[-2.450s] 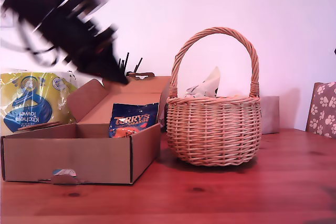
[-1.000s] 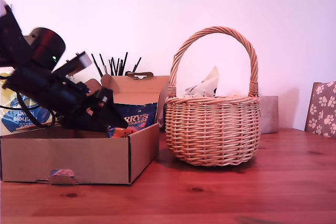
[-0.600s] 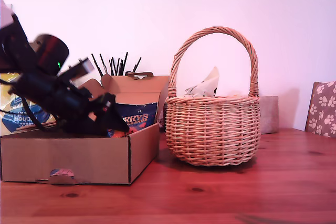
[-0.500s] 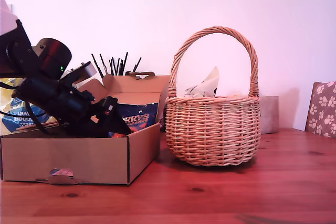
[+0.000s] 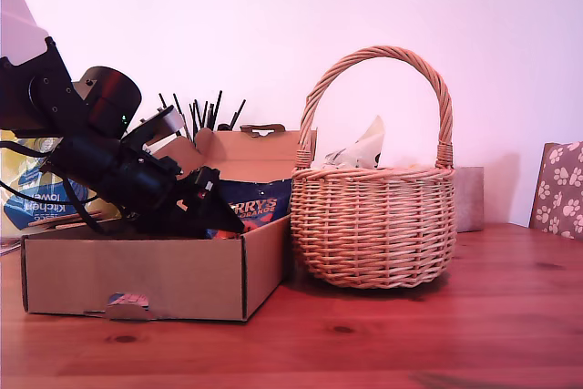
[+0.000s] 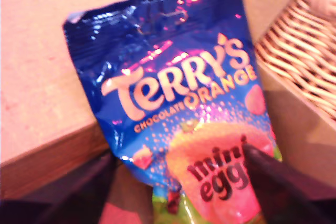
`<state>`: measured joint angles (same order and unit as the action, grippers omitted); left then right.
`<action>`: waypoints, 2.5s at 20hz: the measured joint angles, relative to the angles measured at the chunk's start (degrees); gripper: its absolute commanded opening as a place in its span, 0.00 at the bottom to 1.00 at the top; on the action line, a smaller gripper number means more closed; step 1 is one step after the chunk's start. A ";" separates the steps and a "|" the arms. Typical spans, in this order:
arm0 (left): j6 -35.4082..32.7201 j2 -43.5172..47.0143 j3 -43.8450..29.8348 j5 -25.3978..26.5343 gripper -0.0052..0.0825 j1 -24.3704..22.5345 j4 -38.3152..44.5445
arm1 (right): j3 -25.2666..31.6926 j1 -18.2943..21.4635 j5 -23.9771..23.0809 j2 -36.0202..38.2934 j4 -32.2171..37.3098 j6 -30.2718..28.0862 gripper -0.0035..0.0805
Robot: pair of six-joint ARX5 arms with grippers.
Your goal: Move the bags of Easter eggs from the cardboard box on the left into the woven basket on the right side.
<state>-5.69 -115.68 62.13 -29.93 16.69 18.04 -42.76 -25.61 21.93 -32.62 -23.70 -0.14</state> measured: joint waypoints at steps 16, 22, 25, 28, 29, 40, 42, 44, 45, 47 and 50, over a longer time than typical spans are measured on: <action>0.87 1.46 -0.02 -0.92 0.04 -2.23 -4.09 | 0.00 0.00 -1.44 0.00 -1.68 -0.02 0.03; 0.90 7.89 -0.28 -3.67 0.04 -4.09 -9.07 | 0.00 0.00 -1.95 0.00 -1.68 -0.96 0.03; 0.87 9.73 -0.28 -4.28 0.04 -4.48 -10.62 | 0.00 0.00 -3.02 0.00 -1.68 -1.46 0.03; 0.87 10.14 -0.33 -5.07 0.04 -4.46 -12.68 | 0.00 0.00 -3.02 0.00 -1.68 -1.46 0.03; 0.87 10.64 -0.37 -5.14 0.04 -4.46 -13.75 | 0.00 0.00 -3.02 0.00 -1.68 -1.46 0.03; 4.46 26.62 -0.57 -16.87 0.04 -3.50 -23.89 | 0.00 0.00 -3.02 0.00 -1.68 -1.46 0.03; 5.20 26.27 -0.59 -17.11 0.04 -0.63 -22.75 | 0.00 0.00 -3.02 0.00 -1.68 -1.46 0.03; 5.40 26.27 -0.66 -16.02 0.04 4.02 -18.91 | 0.00 0.00 -3.02 -0.02 -1.70 -1.46 0.03; 5.42 26.27 -0.63 -14.69 0.04 6.58 -16.22 | 0.00 0.00 -3.02 0.00 -1.68 -1.46 0.03; 5.53 26.27 -0.63 -10.34 0.04 11.32 -11.23 | 0.00 0.00 -3.02 0.00 -1.70 -1.46 0.03; 5.49 25.27 -0.63 -2.93 0.04 16.09 -4.74 | 0.00 0.00 -3.02 0.00 -1.68 -1.46 0.03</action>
<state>-0.21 -90.41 61.49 -32.86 32.77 13.30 -42.76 -25.61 18.92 -32.62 -25.39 -1.61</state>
